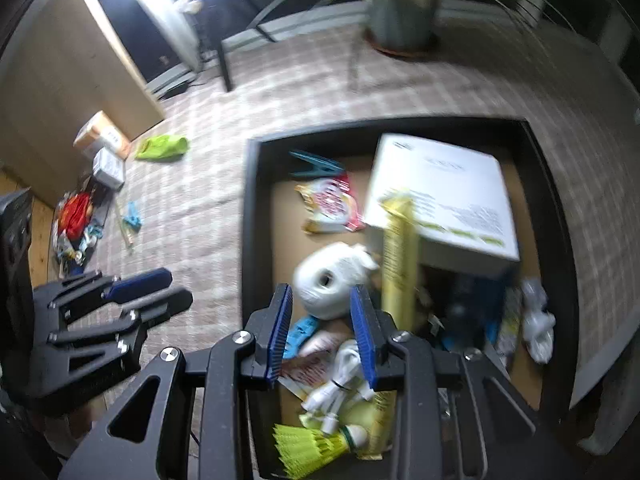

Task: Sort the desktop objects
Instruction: 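Move both open grippers back to the pile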

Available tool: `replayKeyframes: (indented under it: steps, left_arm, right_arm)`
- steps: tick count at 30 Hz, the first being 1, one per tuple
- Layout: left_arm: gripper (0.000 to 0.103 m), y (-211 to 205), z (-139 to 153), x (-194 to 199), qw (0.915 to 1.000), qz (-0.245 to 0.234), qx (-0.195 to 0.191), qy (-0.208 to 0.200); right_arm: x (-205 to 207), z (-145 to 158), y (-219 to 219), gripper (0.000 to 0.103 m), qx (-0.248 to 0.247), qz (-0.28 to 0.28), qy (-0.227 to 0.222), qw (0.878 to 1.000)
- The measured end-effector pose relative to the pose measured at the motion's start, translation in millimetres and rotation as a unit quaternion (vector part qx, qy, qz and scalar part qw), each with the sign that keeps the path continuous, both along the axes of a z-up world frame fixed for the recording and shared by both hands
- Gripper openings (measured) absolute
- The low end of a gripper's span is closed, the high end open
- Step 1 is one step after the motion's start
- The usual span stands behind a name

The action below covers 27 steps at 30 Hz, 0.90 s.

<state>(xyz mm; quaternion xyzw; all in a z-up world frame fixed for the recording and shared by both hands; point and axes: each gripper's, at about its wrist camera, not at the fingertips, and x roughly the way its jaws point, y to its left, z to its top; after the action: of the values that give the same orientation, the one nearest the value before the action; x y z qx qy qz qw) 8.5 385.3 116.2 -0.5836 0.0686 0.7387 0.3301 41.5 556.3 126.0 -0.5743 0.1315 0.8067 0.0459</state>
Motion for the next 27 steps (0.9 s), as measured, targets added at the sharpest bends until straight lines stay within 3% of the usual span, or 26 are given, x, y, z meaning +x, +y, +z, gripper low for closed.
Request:
replayKeyframes:
  steps: [8, 18, 27]
  left_arm:
    - [0.028, -73.6, -15.4, -53.3, 0.9941, 0.106, -0.022, -0.007]
    - [0.028, -165.9, -46.2, -117.6, 0.9704, 0.233, -0.053, -0.038]
    - [0.028, -191.0, -71.0, -149.4, 0.9532, 0.290, -0.064, -0.059]
  right_arm:
    - [-48.2, -3.0, -71.4, 0.030, 0.024, 0.099, 0.010, 0.995]
    - [-110.3, -27.9, -154.6, 0.031, 0.002, 0.179, -0.005, 0.984]
    - [-153.3, -49.3, -199.6, 0.031, 0.000, 0.216, -0.006, 0.976]
